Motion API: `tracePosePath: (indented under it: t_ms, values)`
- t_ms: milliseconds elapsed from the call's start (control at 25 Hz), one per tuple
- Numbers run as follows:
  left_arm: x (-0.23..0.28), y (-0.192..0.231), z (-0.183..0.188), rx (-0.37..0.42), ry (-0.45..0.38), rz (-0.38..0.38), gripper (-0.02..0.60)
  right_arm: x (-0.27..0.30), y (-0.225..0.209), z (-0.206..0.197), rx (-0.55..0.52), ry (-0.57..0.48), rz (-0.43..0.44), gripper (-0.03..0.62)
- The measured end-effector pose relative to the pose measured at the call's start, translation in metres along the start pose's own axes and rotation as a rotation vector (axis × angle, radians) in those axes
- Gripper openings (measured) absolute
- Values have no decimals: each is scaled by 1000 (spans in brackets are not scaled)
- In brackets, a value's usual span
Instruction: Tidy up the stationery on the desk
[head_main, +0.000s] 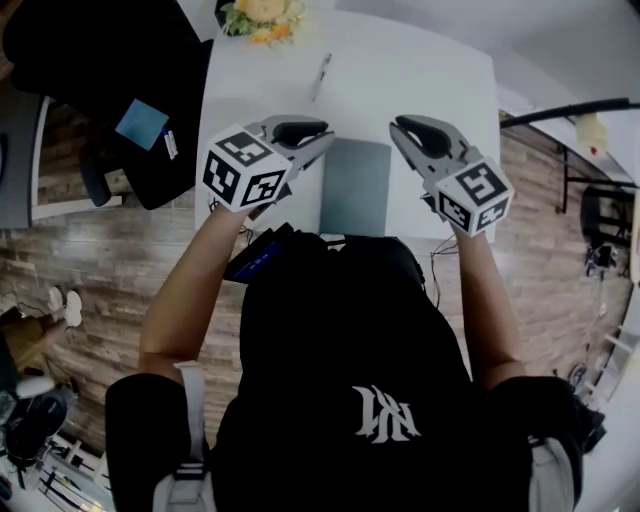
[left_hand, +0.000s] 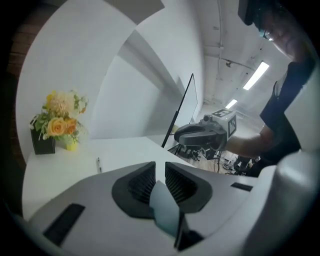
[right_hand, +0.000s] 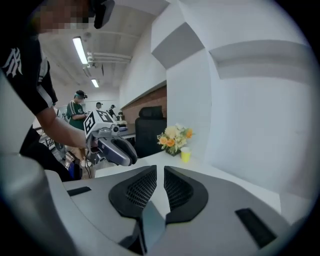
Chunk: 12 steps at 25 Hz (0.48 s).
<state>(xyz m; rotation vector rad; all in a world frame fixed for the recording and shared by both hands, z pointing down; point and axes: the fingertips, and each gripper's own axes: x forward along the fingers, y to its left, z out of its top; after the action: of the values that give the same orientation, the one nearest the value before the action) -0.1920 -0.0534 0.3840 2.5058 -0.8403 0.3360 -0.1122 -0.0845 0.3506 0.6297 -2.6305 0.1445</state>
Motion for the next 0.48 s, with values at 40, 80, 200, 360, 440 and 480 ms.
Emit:
tracePosePath:
  t_ms: [40,80,200,360,440,480]
  values:
    - [-5,-3,11,14,-35,-6,56,0,1,11,-19,-20,4,66]
    - [-9,-6,21,30,-68,-11,41,0,2,22,-37,-39,9,63]
    - [-22,-13,43,85,-130,-14,6,0,5,47,-95,-84,21,57]
    - [-31,-16,52,147,-150,-7,3,2,11,63,-188,-91,36,57]
    - [-33,-15,54,148,-159,-7,3,6,14,66,-231,-87,51,57]
    - [-34,-14,54,145,-164,-8,3,8,15,67,-253,-83,60,58]
